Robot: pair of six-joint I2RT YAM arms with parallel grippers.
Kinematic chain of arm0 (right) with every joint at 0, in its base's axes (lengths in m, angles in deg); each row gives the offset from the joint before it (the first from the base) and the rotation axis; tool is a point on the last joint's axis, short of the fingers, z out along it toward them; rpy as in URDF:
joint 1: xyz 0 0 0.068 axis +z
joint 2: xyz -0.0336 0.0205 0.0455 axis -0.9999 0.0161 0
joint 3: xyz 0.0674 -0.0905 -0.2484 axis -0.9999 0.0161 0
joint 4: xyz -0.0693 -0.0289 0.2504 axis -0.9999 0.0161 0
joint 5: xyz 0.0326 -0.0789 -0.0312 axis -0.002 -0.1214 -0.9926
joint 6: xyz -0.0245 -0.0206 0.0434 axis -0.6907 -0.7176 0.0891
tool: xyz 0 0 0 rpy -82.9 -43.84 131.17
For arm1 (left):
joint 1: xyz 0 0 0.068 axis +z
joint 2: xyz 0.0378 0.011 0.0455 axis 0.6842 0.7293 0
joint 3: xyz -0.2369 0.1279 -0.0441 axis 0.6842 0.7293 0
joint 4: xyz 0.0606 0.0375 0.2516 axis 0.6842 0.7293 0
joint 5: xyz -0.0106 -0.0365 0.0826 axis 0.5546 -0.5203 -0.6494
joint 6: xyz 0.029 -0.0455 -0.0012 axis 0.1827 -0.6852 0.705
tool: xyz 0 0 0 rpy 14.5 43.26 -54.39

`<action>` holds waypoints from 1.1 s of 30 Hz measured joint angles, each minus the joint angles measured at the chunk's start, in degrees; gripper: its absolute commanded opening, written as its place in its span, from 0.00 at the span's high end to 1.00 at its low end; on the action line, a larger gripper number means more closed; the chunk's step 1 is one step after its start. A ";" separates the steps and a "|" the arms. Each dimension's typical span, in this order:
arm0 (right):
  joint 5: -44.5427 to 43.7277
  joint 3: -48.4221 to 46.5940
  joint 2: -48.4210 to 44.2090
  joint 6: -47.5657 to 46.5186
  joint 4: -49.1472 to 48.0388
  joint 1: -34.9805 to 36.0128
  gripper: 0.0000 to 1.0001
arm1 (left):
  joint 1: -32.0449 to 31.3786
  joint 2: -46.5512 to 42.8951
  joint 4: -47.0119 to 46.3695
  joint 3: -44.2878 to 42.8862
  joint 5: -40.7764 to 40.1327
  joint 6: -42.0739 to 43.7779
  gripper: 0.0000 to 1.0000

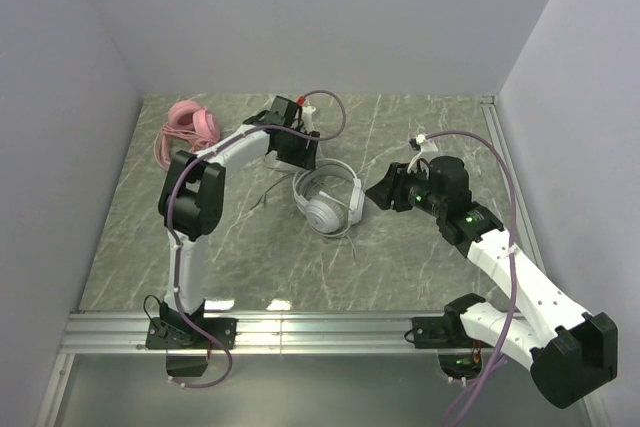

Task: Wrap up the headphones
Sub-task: Grab headphones with the left arm

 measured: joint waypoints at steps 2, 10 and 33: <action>0.11 0.02 -0.02 0.00 0.00 0.00 0.46 | -0.24 0.79 0.31 -0.55 -0.04 0.24 0.39; 0.20 0.02 -0.22 0.00 0.00 0.00 0.46 | -0.61 2.89 0.74 -1.46 -0.09 1.33 0.40; 0.48 0.31 -0.22 0.07 -0.22 0.00 0.46 | -6.99 5.29 5.38 -4.68 -11.96 0.28 0.80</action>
